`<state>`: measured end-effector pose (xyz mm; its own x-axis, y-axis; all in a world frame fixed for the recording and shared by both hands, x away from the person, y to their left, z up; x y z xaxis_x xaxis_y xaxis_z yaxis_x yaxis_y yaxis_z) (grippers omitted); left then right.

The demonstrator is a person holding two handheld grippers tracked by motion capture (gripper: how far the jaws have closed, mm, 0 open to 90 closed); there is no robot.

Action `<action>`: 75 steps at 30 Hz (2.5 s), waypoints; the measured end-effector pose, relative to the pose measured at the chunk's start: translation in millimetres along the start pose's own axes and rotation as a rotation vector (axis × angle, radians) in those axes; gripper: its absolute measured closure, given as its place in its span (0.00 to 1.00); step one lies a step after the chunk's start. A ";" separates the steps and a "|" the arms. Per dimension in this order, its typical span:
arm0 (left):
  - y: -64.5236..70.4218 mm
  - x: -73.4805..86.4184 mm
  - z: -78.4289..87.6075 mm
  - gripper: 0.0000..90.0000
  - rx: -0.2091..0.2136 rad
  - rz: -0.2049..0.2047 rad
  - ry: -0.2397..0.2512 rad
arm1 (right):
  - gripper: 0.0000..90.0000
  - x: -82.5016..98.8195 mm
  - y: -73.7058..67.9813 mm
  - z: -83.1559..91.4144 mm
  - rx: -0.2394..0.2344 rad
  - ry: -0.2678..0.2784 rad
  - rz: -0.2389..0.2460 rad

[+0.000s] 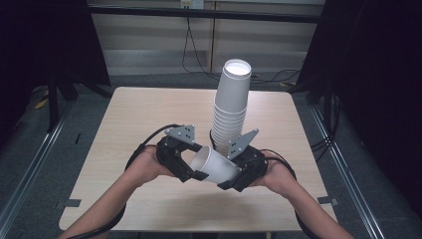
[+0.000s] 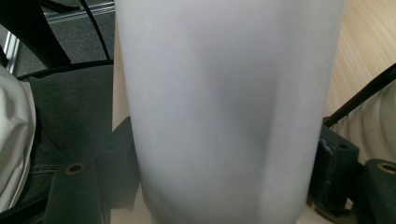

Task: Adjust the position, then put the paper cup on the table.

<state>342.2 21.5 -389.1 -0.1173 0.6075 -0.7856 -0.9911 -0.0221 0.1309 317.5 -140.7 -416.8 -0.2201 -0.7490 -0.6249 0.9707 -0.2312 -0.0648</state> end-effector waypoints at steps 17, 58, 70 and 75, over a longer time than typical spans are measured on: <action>0.4 -0.2 1.9 0.16 -0.005 -0.003 0.000 | 0.28 1.0 -1.0 -2.0 0.001 0.024 -0.008; -5.4 13.1 11.5 0.16 -0.099 0.007 -0.131 | 0.16 6.5 2.9 4.4 0.051 0.092 -0.048; -10.2 28.2 16.3 0.16 -0.152 0.025 -0.219 | 0.13 24.5 9.3 2.3 0.080 0.077 -0.094; -12.6 31.7 19.5 0.16 -0.169 0.028 -0.237 | 0.13 32.4 11.6 2.8 0.104 0.078 -0.114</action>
<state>352.2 56.5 -403.8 -0.1468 0.7729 -0.6173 -0.9863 -0.1617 0.0320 321.3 -169.3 -435.6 -0.3161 -0.6648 -0.6768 0.9238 -0.3780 -0.0601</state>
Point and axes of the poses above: each handheld gripper's, and its own axes: z roughly backward along the jaws, x roughly out of its underside, y roughly to its right, the point moved 5 cm from there along -z, roughly forward along the jaws
